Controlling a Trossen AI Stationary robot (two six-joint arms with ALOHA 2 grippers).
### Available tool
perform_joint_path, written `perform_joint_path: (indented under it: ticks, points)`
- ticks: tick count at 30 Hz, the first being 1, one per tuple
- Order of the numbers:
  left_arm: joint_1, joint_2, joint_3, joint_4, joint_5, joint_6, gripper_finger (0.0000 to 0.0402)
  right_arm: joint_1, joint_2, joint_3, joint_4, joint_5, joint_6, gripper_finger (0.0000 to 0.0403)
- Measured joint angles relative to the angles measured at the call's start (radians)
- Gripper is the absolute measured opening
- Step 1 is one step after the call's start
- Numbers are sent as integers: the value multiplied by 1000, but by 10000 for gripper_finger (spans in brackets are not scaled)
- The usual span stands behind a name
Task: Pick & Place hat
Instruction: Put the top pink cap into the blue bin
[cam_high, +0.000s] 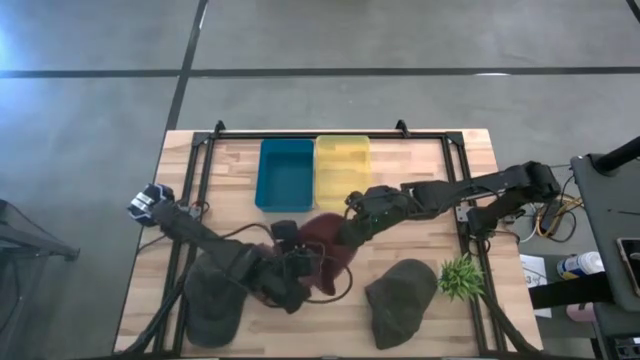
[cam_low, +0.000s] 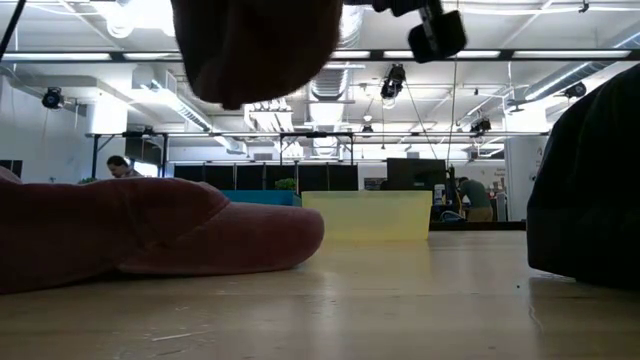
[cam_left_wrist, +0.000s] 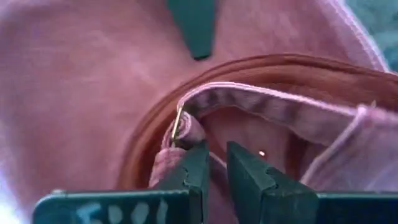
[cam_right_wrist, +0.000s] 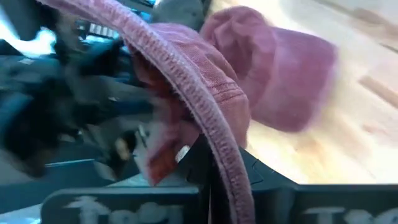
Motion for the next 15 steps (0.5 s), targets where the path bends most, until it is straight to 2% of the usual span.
perform_joint_path:
  ticks: [2, 4, 9, 15]
  points:
    - [9, 3, -20, 0, 28, 0, 51, 4, 16, 0, 62, -10, 21, 13]
    - [11, 1, -50, 1, 11, -2, 51, 4, 31, -2, 100, -29, 41, 13]
    - [12, -1, -93, 1, -1, -8, 51, 3, 34, -7, 63, -37, 39, 13]
    - [4, -4, -48, -70, 12, -16, 51, 4, 31, -26, 66, -41, 23, 13]
